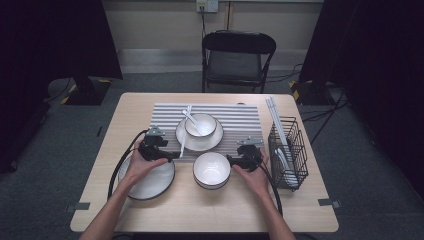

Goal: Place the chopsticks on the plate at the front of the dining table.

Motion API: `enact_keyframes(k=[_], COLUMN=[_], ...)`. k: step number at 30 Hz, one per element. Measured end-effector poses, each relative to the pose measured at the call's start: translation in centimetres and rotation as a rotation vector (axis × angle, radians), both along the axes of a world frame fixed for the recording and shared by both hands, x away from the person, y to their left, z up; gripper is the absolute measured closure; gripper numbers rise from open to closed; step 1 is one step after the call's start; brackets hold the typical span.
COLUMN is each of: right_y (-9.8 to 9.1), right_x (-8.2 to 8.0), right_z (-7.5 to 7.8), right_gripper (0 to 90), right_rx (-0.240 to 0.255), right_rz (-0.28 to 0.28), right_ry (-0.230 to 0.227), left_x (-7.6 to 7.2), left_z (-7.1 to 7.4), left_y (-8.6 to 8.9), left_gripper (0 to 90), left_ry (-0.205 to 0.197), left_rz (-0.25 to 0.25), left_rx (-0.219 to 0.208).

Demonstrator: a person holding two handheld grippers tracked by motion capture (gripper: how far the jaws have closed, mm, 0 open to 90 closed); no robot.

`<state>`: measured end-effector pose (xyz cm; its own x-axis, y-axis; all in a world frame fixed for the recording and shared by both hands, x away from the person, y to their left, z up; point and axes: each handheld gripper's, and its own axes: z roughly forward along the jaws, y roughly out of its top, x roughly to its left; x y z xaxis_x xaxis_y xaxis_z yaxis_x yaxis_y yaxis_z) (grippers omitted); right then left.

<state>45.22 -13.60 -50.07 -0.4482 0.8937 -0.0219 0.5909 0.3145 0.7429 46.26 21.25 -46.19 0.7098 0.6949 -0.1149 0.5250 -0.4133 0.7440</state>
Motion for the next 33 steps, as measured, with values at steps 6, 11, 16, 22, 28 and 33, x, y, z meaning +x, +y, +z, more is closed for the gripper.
enact_keyframes(k=[6,11,16,22,28,33], right_y=[0.0,0.0,0.0,0.0,0.0,0.0], right_x=[0.0,0.0,0.0,0.0,0.0,0.0], right_z=[0.0,0.0,0.0,0.0,0.0,0.0], right_gripper=[19.0,19.0,19.0,19.0,19.0,19.0], right_rx=[0.0,0.001,0.001,0.0,0.0,0.001], right_rz=[0.0,-0.002,-0.002,-0.001,-0.002,-0.002], right_ry=[0.0,0.0,0.0,-0.001,0.0,0.0], left_x=[-0.1,0.2,0.2,0.3,0.3,0.3], left_z=[-0.5,-0.8,-0.8,-1.0,-0.9,-1.0], left_y=[-0.2,-0.1,-0.2,-0.4,-0.4,-0.5], left_gripper=[20.9,19.2,19.2,19.1,19.2,19.6], left_ry=[0.002,0.006,0.006,0.006,-0.001,0.008], left_rz=[0.009,0.009,0.005,0.01,0.009,0.017], left_rx=[0.012,0.006,0.02,0.016,0.014,0.005])
